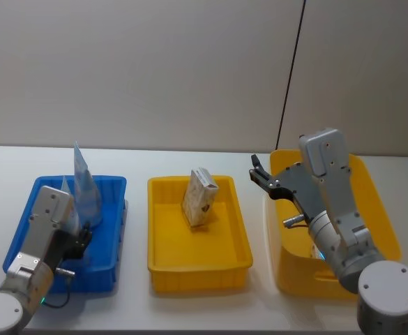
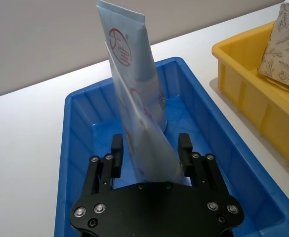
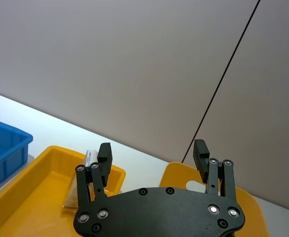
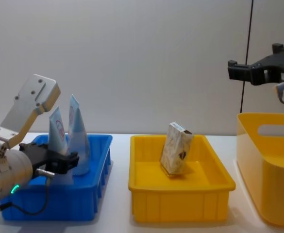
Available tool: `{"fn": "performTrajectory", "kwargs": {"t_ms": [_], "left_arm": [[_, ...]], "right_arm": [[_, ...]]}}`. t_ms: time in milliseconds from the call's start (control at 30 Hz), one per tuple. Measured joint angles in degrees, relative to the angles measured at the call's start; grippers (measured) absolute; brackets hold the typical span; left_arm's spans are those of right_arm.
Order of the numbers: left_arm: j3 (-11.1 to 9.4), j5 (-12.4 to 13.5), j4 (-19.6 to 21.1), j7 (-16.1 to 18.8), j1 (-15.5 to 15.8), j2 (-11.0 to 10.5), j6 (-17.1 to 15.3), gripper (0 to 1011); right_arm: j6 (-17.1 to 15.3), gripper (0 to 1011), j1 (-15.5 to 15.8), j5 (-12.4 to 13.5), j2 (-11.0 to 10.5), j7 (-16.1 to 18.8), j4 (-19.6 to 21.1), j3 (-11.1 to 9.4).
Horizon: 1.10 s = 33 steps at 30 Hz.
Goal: Bimanual collaborative sorting of washing and personal care products
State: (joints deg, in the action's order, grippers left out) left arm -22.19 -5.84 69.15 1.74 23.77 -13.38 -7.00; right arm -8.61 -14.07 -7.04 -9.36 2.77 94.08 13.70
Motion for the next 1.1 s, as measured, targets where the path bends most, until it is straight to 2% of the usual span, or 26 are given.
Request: {"fn": "performTrajectory", "kwargs": {"t_ms": [100,167,200,233,600,900,1100], "left_arm": [[0.19,0.0,-0.51,-0.18,0.18,0.22,0.38,572],[0.33,-0.01,-0.78,-0.32,0.26,0.33,0.61,509],[0.36,-0.01,-0.82,-0.37,0.27,0.34,0.69,509],[0.46,-0.01,-0.94,-0.46,0.28,0.38,0.82,435],[1.4,-0.27,-1.35,-1.28,-0.02,0.5,2.61,346],[2.87,-1.41,-0.82,-2.5,-0.88,0.53,6.96,305],[4.04,-2.41,1.34,-3.67,-1.78,0.22,10.31,288]], "right_arm": [[0.0,1004,0.0,0.0,0.0,0.01,0.0,0.0],[0.0,1004,0.0,0.0,0.0,0.0,0.0,0.0],[0.0,1004,0.0,0.0,0.0,0.0,0.0,0.0],[0.0,1004,0.0,0.0,0.0,0.0,0.0,0.0],[0.0,1004,0.0,0.0,0.0,0.0,0.0,0.0],[0.0,1004,0.0,0.0,0.0,0.0,0.0,0.0],[0.0,1004,0.0,0.0,0.0,0.0,0.0,0.0]]}}
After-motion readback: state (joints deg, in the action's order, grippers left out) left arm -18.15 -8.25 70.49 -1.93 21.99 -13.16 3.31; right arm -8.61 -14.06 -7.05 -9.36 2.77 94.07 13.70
